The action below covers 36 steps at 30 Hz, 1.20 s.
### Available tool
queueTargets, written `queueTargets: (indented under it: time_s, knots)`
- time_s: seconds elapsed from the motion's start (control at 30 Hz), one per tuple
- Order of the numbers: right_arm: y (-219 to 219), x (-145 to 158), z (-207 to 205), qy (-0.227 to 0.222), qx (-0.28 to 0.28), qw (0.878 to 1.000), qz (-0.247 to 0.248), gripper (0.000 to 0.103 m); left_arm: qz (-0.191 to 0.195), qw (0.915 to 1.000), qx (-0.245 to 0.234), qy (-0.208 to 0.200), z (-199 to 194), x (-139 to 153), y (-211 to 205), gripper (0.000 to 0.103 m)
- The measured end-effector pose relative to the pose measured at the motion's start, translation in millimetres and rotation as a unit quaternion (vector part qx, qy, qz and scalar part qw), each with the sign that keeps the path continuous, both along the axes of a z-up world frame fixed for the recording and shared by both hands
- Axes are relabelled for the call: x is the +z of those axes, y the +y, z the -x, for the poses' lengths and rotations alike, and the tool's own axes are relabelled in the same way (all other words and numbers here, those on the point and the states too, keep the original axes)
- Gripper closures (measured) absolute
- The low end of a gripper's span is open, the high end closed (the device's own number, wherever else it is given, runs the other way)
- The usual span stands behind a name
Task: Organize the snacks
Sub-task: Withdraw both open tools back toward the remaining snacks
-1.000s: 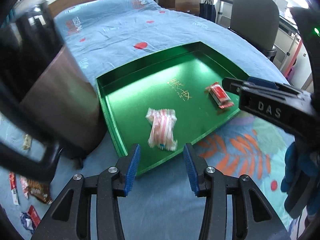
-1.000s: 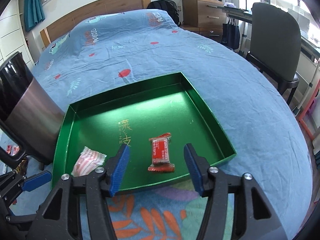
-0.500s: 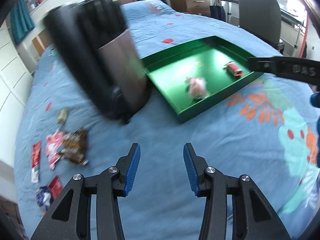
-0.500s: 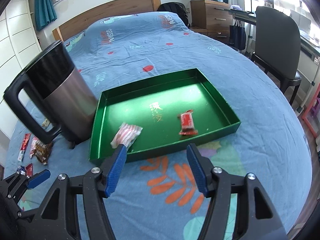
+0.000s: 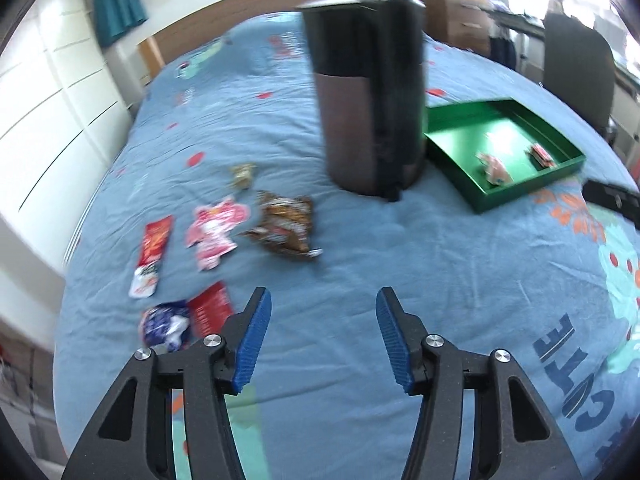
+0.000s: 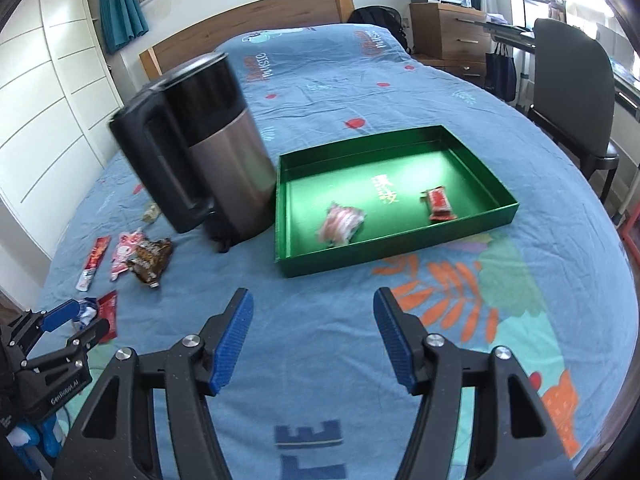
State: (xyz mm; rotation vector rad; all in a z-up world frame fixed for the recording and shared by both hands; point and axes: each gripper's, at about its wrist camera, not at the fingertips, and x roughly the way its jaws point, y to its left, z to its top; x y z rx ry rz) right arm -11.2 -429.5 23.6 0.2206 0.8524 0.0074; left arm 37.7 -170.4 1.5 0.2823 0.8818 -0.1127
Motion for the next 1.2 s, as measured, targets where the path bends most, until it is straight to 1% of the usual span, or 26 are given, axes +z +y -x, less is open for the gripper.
queueTargets:
  time_s: [0.3, 0.5, 0.6, 0.83, 0.93, 1.07, 1.2]
  knots:
    - [53.3, 15.1, 22.1, -0.013, 0.045, 0.999, 0.007, 0.000, -0.010, 0.9989, 0.043, -0.014, 26.2, 15.2, 58.2, 0.048]
    - [90.3, 27.9, 36.8, -0.029, 0.081, 0.996, 0.008, 0.000, -0.005, 0.9971, 0.074, -0.014, 44.3, 25.0, 97.4, 0.042]
    - [107.5, 35.3, 45.8, -0.037, 0.098, 0.994, 0.018, 0.000, -0.004, 0.9958, 0.090, -0.014, 53.3, 29.2, 114.4, 0.041]
    - [142.7, 51.7, 63.1, -0.052, 0.131, 0.990, 0.027, 0.000, -0.005, 0.9924, 0.119, -0.031, 77.9, 46.2, 146.6, 0.040]
    - [161.6, 56.8, 68.8, -0.059, 0.150, 0.986, 0.033, 0.000, -0.005, 0.9906, 0.131, -0.037, 86.7, 51.3, 161.7, 0.038]
    - [179.9, 56.0, 71.3, -0.058, 0.168, 0.983, 0.041, 0.000, 0.002, 0.9889, 0.144, -0.037, 89.2, 50.3, 179.9, 0.037]
    - [191.6, 49.5, 68.0, -0.046, 0.180, 0.982, 0.045, 0.000, 0.016, 0.9873, 0.156, -0.024, 82.3, 38.5, 198.4, 0.037]
